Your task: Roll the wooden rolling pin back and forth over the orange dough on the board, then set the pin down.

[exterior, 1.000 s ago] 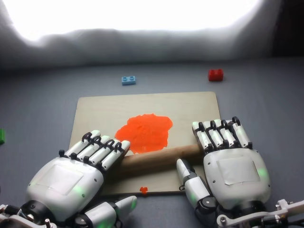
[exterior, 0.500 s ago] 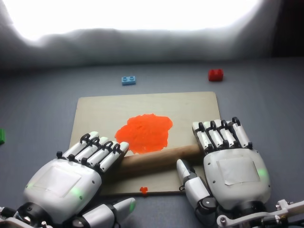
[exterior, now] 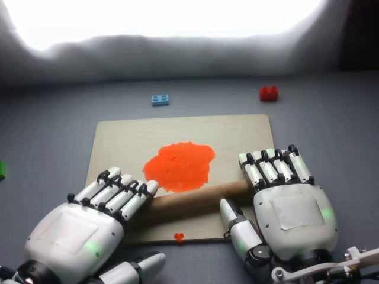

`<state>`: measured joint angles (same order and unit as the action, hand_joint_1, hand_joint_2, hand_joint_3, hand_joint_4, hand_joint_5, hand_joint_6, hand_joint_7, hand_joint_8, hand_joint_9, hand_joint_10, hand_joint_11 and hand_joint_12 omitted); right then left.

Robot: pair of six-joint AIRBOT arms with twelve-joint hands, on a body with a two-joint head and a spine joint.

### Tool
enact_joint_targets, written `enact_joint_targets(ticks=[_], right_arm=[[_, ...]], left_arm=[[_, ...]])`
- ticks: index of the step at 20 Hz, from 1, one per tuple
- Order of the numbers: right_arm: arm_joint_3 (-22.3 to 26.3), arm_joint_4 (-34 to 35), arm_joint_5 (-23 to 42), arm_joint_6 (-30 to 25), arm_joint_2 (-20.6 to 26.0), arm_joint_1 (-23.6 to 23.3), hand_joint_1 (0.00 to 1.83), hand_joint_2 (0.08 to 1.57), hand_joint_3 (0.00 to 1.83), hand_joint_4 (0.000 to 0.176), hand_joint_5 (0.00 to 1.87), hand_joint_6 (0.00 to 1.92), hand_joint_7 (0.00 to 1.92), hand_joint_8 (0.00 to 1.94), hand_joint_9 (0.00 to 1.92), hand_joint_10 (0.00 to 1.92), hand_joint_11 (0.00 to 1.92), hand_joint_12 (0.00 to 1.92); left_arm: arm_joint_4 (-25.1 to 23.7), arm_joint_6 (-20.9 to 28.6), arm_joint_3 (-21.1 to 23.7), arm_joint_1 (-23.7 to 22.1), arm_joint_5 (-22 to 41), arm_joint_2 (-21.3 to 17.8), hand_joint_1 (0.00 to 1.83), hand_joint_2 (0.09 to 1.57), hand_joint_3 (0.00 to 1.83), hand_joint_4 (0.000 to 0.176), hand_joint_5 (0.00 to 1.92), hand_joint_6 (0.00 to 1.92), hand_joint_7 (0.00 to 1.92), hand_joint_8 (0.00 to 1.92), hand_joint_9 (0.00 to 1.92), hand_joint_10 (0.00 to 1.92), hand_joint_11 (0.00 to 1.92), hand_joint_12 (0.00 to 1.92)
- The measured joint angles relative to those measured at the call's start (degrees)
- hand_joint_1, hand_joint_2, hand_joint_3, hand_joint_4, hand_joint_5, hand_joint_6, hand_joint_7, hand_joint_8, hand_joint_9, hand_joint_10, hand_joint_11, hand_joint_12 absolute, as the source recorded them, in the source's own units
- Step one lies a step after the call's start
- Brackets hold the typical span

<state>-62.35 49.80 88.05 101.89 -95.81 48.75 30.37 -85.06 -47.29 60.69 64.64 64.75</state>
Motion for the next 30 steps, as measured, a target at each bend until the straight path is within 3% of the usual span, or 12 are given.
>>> enact_joint_targets(ticks=[17,30], right_arm=[[0.2,0.9,-0.7,0.0,0.6,-1.3,0.0,1.38,0.0,0.0,0.34,0.0,0.41,0.0,0.36,0.0,0.0,0.79],[0.1,1.4,-0.9,0.0,0.8,-1.4,0.0,1.37,0.0,0.0,0.34,0.01,0.42,0.01,0.38,0.0,0.0,0.8]], left_arm=[[-0.9,0.1,0.0,0.4,0.3,0.0,0.0,1.35,0.0,0.0,0.11,0.0,0.11,0.0,0.05,0.0,0.0,0.0],[-1.2,0.9,0.0,-2.1,-3.1,-1.4,0.0,1.35,0.0,0.0,0.12,0.01,0.12,0.0,0.05,0.0,0.0,0.0]])
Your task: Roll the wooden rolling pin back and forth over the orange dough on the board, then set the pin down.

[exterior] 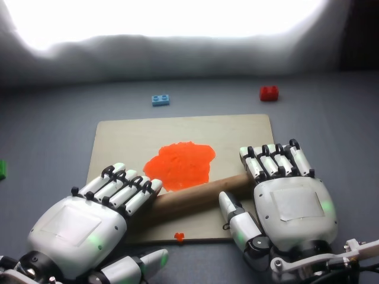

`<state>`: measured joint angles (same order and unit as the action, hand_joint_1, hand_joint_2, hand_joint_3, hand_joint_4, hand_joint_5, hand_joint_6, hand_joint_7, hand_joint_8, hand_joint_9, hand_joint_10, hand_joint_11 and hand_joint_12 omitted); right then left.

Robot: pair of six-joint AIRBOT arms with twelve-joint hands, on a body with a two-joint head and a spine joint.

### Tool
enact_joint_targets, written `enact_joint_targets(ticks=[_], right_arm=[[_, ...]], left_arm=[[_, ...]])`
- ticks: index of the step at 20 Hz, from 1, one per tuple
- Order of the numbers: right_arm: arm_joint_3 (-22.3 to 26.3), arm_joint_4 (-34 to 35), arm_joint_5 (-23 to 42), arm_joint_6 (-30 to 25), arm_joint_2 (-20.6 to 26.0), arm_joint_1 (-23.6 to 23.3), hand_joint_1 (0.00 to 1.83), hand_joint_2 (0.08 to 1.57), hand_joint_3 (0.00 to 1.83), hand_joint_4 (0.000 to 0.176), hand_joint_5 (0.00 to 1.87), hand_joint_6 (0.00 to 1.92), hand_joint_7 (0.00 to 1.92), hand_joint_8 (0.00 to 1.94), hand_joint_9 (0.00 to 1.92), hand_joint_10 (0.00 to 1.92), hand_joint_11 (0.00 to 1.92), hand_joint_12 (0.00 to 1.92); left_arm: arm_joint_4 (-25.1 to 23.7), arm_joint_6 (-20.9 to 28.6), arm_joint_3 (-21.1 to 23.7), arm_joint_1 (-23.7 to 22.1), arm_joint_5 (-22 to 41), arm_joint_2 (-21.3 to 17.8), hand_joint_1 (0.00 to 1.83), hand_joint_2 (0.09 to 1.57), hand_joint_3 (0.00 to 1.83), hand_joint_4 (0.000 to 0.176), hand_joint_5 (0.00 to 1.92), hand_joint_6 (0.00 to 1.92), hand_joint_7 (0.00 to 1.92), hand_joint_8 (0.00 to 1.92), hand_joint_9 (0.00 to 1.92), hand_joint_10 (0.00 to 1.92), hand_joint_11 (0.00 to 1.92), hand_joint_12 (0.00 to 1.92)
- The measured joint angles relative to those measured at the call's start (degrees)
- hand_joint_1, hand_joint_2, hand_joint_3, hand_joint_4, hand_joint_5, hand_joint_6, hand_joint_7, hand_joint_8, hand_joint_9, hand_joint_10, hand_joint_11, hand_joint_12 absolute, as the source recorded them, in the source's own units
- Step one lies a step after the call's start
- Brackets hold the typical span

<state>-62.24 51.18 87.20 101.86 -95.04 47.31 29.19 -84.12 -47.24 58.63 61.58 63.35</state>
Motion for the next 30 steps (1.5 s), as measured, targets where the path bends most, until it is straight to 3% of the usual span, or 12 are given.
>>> enact_joint_targets(ticks=[11,19,30], right_arm=[[0.0,0.7,-0.4,0.0,0.1,0.0,0.0,1.38,0.0,0.0,0.31,0.0,0.39,0.0,0.35,0.0,0.0,0.74],[0.0,1.4,-1.0,0.0,0.5,-0.5,0.0,1.38,0.0,0.0,0.33,0.01,0.41,0.0,0.37,0.01,0.0,0.83],[0.8,2.1,-1.3,0.0,1.3,-1.1,0.0,1.38,0.0,0.0,0.34,0.0,0.41,0.0,0.37,0.0,0.0,0.8]], left_arm=[[0.0,0.7,0.9,-1.9,-1.7,-0.8,0.0,1.35,0.0,0.0,0.12,0.0,0.11,0.0,0.05,0.0,0.0,0.0],[-0.1,1.3,0.5,-2.7,-2.5,-1.1,0.0,1.35,0.0,0.0,0.13,0.01,0.13,0.01,0.06,0.01,0.0,0.0],[-0.1,2.8,-0.1,-4.1,-2.7,-1.8,0.0,1.35,0.0,0.0,0.12,0.0,0.1,0.0,0.04,0.0,0.0,0.0]])
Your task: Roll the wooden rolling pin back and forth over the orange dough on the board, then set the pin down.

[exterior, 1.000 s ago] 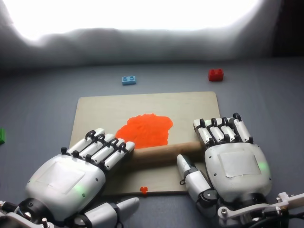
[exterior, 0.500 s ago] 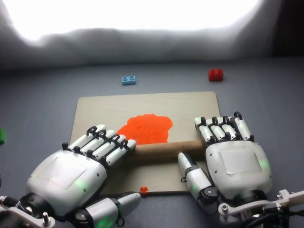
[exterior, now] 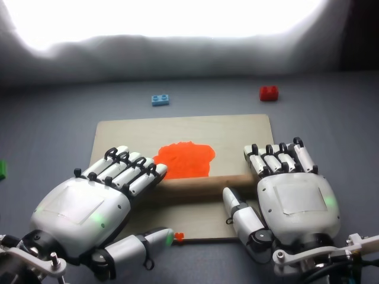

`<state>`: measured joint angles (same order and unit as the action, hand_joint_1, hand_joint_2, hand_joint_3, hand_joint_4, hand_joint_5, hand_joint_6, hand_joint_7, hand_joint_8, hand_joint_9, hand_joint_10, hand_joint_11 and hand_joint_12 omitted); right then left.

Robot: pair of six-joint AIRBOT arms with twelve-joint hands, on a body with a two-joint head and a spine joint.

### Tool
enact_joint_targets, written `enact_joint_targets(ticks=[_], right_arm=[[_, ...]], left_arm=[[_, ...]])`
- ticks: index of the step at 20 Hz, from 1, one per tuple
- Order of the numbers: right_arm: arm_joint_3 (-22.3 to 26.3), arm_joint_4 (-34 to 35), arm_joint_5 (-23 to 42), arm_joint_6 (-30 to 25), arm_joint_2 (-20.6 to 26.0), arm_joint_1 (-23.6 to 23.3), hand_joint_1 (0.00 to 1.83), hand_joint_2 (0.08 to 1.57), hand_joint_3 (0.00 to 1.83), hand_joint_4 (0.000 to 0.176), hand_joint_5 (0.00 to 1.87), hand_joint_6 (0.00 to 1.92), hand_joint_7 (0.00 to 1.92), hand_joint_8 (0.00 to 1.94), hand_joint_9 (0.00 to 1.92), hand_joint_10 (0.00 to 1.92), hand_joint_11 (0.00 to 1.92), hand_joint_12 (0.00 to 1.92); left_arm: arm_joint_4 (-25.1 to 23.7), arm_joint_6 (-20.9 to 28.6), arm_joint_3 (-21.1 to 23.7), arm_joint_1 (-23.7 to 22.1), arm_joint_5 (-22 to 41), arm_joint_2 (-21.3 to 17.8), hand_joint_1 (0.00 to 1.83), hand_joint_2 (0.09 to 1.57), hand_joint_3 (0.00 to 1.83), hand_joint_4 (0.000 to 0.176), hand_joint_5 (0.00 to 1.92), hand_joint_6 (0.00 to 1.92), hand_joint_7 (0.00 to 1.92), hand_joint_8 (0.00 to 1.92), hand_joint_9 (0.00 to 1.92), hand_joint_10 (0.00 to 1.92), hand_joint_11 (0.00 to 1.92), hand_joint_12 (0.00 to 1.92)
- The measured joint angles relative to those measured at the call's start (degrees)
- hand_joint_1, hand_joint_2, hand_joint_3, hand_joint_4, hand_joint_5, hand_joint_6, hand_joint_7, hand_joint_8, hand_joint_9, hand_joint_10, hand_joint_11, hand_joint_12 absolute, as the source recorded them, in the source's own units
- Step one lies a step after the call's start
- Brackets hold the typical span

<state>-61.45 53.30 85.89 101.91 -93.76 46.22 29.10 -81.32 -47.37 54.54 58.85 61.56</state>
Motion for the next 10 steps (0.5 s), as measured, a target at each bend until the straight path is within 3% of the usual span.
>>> enact_joint_targets(ticks=[10], right_arm=[[0.1,0.4,0.0,0.2,0.3,-0.4,0.0,1.38,0.0,0.0,0.36,0.01,0.42,0.0,0.37,0.0,0.0,0.8]], left_arm=[[0.0,1.9,-0.6,-0.7,-0.3,-0.4,0.0,1.35,0.0,0.0,0.11,0.0,0.11,0.0,0.05,0.0,0.0,0.0]])
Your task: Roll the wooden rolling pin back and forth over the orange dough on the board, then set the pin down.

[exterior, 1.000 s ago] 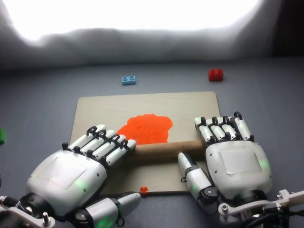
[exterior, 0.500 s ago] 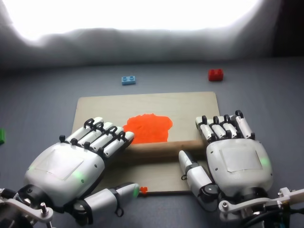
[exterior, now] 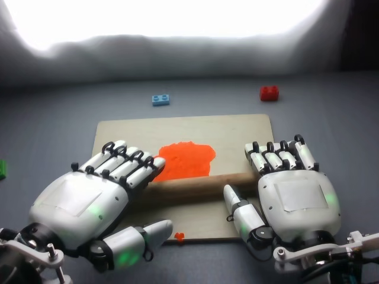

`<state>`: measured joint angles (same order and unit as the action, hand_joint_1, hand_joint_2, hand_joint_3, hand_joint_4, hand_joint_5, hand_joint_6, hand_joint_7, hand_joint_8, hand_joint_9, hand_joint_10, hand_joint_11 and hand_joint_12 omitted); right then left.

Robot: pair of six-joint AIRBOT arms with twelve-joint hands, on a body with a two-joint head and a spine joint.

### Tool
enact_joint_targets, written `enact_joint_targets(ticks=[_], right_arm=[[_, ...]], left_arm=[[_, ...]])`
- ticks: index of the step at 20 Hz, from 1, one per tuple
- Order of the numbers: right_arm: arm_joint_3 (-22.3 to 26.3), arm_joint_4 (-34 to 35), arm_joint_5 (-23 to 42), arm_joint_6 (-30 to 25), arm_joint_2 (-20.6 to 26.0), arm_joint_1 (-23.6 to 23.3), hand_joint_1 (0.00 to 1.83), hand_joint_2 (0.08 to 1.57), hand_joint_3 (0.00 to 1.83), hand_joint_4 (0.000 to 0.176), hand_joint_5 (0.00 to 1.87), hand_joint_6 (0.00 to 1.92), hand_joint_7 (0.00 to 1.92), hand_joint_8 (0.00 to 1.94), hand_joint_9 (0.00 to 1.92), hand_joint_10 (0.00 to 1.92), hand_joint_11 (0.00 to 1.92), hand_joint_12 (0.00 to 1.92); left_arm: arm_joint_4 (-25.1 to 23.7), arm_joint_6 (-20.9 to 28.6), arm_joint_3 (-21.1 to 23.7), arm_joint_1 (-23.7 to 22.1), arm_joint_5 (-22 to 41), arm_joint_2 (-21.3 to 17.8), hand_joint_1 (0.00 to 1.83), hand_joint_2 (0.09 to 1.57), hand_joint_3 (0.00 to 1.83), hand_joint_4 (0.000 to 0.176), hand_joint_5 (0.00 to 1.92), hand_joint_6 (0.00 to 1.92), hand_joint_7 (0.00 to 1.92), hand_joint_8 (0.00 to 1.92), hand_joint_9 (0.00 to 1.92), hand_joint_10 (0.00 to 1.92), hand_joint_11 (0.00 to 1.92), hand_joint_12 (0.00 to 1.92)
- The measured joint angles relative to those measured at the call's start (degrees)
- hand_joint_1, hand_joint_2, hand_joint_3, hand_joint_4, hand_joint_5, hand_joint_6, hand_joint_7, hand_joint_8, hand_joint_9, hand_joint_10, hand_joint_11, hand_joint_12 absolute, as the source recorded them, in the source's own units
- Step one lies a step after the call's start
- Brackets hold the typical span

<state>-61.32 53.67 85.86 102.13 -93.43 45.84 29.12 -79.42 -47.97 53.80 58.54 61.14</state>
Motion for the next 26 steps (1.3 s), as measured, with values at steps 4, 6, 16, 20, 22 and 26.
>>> enact_joint_targets(ticks=[4,6,16,20,22,26], right_arm=[[0.2,-1.0,0.0,0.0,0.3,0.0,0.0,1.38,0.0,0.0,0.34,0.0,0.42,0.0,0.38,0.0,0.0,0.81],[0.4,-1.3,0.1,0.0,0.4,-0.3,0.0,1.38,0.0,0.0,0.34,0.01,0.42,0.0,0.38,0.0,0.0,0.81],[1.2,-1.2,0.4,0.1,1.2,-1.3,0.0,1.38,0.0,0.0,0.34,0.0,0.42,0.0,0.38,0.0,0.0,0.78],[2.5,-1.4,0.5,0.2,2.0,-1.8,0.0,1.38,0.0,0.0,0.34,0.0,0.42,0.0,0.39,0.01,0.0,0.83],[4.0,-1.2,0.3,0.2,3.1,-2.0,0.0,1.38,0.0,0.0,0.36,0.01,0.43,0.01,0.39,0.01,0.0,0.83],[7.1,-0.9,0.6,0.8,6.4,-3.5,0.0,1.37,0.0,0.0,0.33,0.0,0.41,0.0,0.37,0.0,0.0,0.77]], left_arm=[[-0.3,0.3,0.0,-1.1,-0.7,-0.5,0.0,1.35,0.0,0.0,0.1,0.0,0.1,0.0,0.04,0.0,0.0,0.0],[-0.1,1.0,0.0,-1.7,-0.8,-0.9,0.0,1.35,0.0,0.0,0.1,0.0,0.1,0.0,0.04,0.0,0.0,0.0],[-0.5,1.3,0.7,-4.3,-3.9,-2.4,0.0,1.35,0.0,0.0,0.11,0.01,0.12,0.01,0.05,0.0,0.0,0.0],[-0.2,2.2,0.9,-4.5,-5.2,-3.0,0.0,1.35,0.0,0.0,0.11,0.0,0.1,0.0,0.03,0.0,0.0,0.0],[-0.2,2.4,1.4,-5.2,-6.9,-3.5,0.0,1.35,0.0,0.0,0.11,0.0,0.1,0.0,0.04,0.0,0.0,0.0],[-0.4,2.6,2.4,-5.9,-8.3,-4.6,0.0,1.34,0.0,0.0,0.12,0.01,0.11,0.01,0.06,0.01,0.0,0.0]])
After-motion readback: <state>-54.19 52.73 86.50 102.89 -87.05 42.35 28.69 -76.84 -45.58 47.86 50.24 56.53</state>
